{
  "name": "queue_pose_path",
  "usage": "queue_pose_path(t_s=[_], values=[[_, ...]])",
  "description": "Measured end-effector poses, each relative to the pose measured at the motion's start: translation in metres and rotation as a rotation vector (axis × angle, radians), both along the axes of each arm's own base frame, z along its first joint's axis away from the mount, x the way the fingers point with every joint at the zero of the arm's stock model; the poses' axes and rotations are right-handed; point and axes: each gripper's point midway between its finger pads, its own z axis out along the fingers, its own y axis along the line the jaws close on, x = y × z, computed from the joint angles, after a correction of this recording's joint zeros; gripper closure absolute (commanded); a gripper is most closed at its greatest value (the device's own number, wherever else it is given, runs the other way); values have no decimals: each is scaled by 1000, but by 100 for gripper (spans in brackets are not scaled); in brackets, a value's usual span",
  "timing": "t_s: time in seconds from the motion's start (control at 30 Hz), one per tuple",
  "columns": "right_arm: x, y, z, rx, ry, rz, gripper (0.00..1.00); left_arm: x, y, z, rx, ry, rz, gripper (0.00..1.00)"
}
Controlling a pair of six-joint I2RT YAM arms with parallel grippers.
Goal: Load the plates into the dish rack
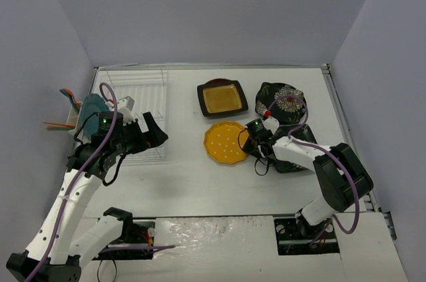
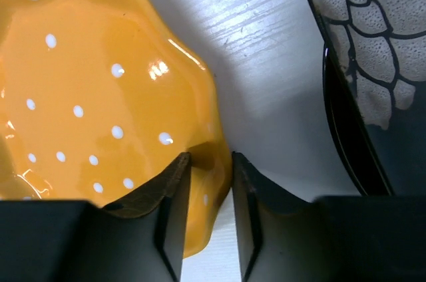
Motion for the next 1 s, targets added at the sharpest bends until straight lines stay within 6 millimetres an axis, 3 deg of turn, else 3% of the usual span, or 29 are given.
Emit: queue_pose_path(t_s=[0.07, 0.13, 0.5, 0.8, 1.0], values=[[1, 2, 0, 16, -5, -15, 95, 1, -7, 0, -15, 0, -8, 3], [3, 4, 1, 29, -11, -28, 100, 1, -15, -1, -33, 4, -18, 3], [-3, 14, 5, 97, 15, -36, 100, 4, -70, -39, -62, 102, -59, 3], [-12, 5, 32, 188, 46, -58, 100, 14, -111, -65, -80, 164, -54, 3], [-16, 3, 41, 252, 72, -92, 100, 12, -131, -94, -63, 255, -37, 3]])
